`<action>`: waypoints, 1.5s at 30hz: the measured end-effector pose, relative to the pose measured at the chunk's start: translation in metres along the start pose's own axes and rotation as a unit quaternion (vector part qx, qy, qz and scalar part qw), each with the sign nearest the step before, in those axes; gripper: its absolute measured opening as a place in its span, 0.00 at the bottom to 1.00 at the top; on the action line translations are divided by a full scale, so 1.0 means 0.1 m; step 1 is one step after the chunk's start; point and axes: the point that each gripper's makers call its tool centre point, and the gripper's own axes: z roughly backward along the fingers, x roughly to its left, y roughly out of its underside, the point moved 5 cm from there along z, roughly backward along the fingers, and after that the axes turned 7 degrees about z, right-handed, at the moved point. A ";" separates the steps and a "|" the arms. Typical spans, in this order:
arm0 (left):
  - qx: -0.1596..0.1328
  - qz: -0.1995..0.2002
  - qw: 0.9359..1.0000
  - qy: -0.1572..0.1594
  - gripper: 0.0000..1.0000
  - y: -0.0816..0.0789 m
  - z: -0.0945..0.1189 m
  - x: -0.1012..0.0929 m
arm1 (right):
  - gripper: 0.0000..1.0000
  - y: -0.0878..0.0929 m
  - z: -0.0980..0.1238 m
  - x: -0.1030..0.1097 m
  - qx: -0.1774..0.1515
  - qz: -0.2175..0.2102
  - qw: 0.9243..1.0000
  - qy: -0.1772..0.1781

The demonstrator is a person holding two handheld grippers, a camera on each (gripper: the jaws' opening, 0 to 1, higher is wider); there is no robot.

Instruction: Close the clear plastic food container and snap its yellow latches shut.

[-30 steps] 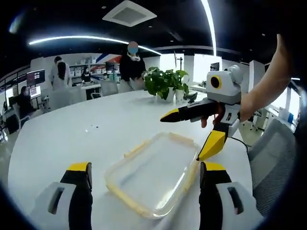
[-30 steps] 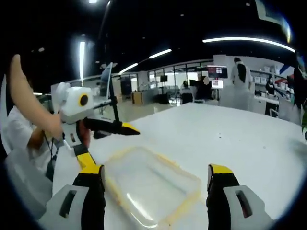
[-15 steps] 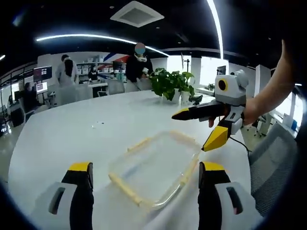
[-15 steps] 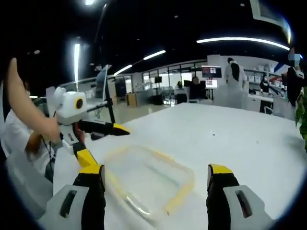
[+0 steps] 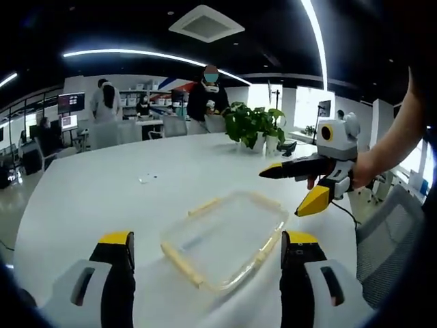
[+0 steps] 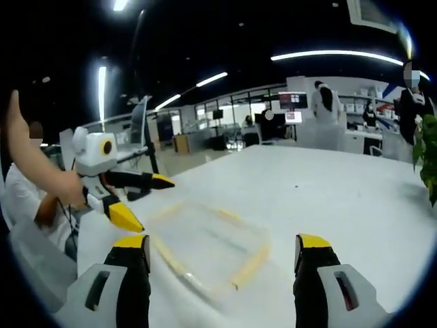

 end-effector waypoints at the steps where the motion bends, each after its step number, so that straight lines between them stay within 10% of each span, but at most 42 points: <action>1: 0.000 0.001 1.000 -0.001 0.89 0.00 0.01 -0.01 | 0.88 0.00 0.00 0.00 0.000 -0.001 1.000 0.001; 45: -0.021 0.073 0.996 -0.039 0.86 0.21 0.36 -0.12 | 0.86 0.11 0.50 -0.06 -0.007 -0.049 0.997 0.057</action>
